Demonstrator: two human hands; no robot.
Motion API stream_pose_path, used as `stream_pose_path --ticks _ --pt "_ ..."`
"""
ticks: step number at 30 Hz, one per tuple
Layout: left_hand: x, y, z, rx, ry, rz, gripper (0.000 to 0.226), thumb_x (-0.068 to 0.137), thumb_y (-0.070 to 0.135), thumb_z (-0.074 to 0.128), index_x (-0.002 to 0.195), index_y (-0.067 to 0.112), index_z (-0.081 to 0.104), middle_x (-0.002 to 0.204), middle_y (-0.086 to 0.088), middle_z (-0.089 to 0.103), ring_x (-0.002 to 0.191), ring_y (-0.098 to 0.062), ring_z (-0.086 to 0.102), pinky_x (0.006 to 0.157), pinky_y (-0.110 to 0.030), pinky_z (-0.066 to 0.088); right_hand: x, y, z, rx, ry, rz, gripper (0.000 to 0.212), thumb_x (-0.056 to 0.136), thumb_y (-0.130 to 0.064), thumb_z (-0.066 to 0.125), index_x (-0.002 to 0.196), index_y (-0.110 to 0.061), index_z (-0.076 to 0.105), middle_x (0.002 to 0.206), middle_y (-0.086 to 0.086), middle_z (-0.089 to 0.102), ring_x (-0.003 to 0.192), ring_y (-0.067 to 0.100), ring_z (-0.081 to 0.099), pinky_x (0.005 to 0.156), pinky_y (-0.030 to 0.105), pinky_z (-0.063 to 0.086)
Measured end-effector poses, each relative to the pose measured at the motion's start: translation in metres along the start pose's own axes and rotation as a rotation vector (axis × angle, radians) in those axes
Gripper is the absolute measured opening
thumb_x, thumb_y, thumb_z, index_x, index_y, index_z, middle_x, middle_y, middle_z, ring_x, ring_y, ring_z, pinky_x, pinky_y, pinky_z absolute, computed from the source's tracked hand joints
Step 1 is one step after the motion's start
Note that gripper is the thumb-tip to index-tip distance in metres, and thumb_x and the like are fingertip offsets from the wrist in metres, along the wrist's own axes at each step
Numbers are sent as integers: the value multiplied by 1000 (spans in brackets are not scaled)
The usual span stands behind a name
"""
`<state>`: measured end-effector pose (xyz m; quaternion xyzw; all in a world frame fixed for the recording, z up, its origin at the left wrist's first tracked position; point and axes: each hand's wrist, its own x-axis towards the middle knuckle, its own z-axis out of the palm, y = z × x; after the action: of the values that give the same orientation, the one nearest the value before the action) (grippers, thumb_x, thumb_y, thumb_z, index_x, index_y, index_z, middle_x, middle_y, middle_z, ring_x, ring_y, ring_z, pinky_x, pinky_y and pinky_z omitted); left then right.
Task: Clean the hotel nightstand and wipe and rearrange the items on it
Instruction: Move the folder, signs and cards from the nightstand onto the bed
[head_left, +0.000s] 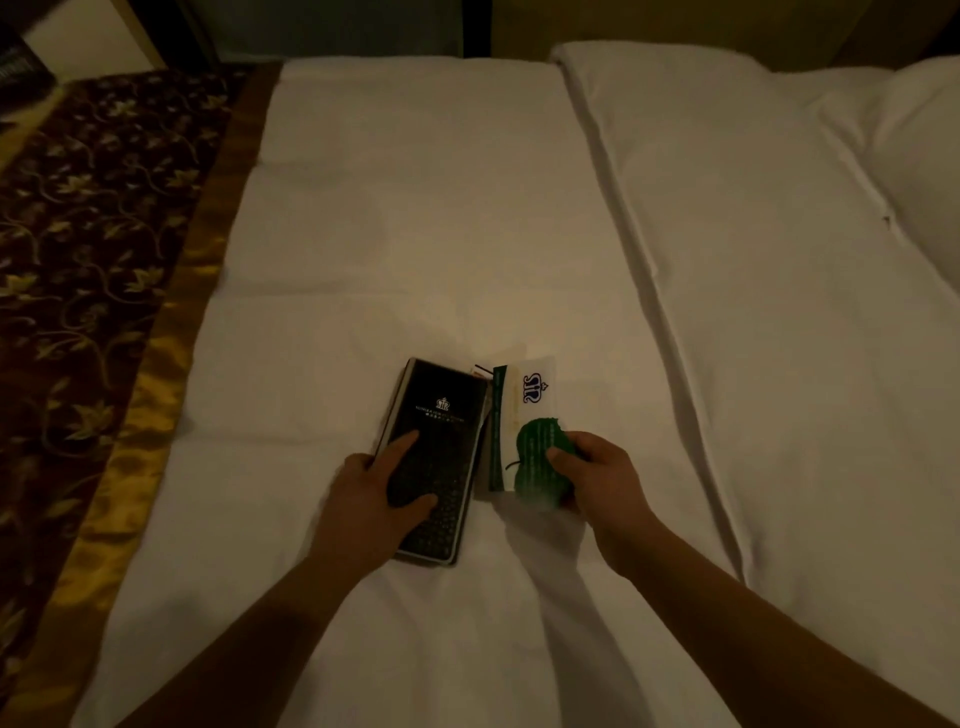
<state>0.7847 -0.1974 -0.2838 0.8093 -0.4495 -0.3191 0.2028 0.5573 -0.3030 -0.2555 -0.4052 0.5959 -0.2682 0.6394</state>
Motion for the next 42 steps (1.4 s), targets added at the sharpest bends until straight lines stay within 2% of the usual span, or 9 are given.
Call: stream_pose_path --ticks 6,11,15,20,26,29,34,39,42 --pt "9 -6 -11 -19 39 54 72 86 33 76 147 48 38 105 -10 49 89 -19 53 83 -26 44 4 7 -9 -99 74 -57 24 96 -11 56 89 -30 69 90 -2 73 85 16 70 70 31 60" --pt "14 -23 -29 20 82 10 69 90 32 70 150 45 37 105 -11 49 89 -22 55 85 -33 47 6 6 -22 -119 115 -46 25 99 -12 53 119 -20 65 98 -6 69 91 17 67 80 41 61" --pt "1 -10 -21 253 119 14 69 92 37 65 154 31 36 130 -20 45 113 -38 52 93 -52 52 4 9 -31 -190 145 -113 39 96 -7 56 132 -20 57 113 -3 64 92 9 64 75 28 59" --pt "-15 32 -7 492 214 190 71 82 60 41 146 31 50 150 -25 40 136 -46 41 101 -69 38 0 6 -37 -402 165 -249 30 90 -16 65 118 -28 61 114 -14 55 110 15 57 89 33 56" --pt "-25 73 17 500 157 232 77 83 72 26 155 45 24 163 -18 26 153 -38 15 116 -69 16 -15 -2 -57 -472 167 -340 41 89 -24 68 128 -32 58 121 -15 50 110 7 53 88 29 54" --pt "-31 90 23 494 155 245 80 83 74 25 156 42 20 163 -18 26 153 -38 15 116 -69 15 -30 -6 -73 -423 144 -337 40 89 -27 69 127 -34 58 123 -16 55 106 5 56 78 17 48" --pt "-54 139 45 508 127 304 88 79 78 16 159 40 12 166 -15 17 155 -35 6 118 -67 11 -62 -15 -127 -365 173 -338 40 89 -25 69 127 -31 60 119 -11 64 102 8 62 86 30 55" --pt "-75 170 62 505 114 320 87 81 74 22 159 37 14 166 -13 18 155 -33 7 120 -64 13 -82 -20 -155 -302 170 -382 36 87 -27 70 122 -34 62 108 -15 67 96 2 63 81 23 54" --pt "-98 196 84 530 84 330 83 86 72 28 158 40 3 168 -9 9 156 -29 -2 122 -61 8 -99 -18 -191 -275 171 -385 35 87 -28 70 121 -35 62 107 -16 68 94 0 64 79 21 54"
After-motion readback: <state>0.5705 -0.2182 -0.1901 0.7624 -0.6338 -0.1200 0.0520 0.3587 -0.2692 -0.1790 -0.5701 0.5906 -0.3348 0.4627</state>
